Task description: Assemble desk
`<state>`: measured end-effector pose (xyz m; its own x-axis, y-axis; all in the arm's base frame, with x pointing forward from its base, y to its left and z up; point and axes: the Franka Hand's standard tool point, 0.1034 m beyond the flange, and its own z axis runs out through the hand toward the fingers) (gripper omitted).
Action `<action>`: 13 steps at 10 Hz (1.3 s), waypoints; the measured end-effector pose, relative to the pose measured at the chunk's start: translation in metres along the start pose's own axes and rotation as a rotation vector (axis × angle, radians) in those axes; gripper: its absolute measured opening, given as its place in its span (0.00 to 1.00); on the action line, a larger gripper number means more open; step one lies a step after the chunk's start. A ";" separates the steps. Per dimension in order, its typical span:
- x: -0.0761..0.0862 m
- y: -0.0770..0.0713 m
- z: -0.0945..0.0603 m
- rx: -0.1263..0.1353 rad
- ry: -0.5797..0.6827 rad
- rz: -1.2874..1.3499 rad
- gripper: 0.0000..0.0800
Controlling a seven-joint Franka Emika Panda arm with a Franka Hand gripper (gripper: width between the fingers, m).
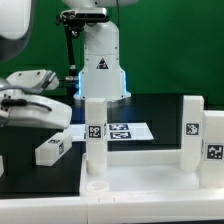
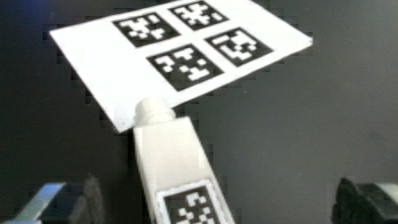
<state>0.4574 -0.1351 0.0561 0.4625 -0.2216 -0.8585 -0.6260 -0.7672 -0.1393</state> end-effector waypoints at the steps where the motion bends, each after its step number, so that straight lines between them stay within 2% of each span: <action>1: 0.007 0.000 -0.001 -0.002 -0.013 0.016 0.81; 2: 0.021 0.000 -0.003 -0.012 -0.008 0.026 0.81; 4: 0.037 0.007 0.006 -0.023 0.000 0.036 0.81; 5: 0.041 0.011 0.011 -0.024 -0.009 0.051 0.81; 7: 0.044 0.009 0.017 -0.026 -0.019 0.090 0.81; 10: 0.048 0.011 0.021 -0.025 0.006 0.096 0.81; 13: 0.048 0.011 0.021 -0.025 0.005 0.096 0.35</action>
Offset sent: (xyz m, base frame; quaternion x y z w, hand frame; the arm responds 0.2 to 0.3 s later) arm -0.0028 -0.0135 -0.0421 -0.0334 0.0207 0.0025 0.9992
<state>0.4590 -0.1418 0.0032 0.4048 -0.2977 -0.8646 -0.6518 -0.7571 -0.0444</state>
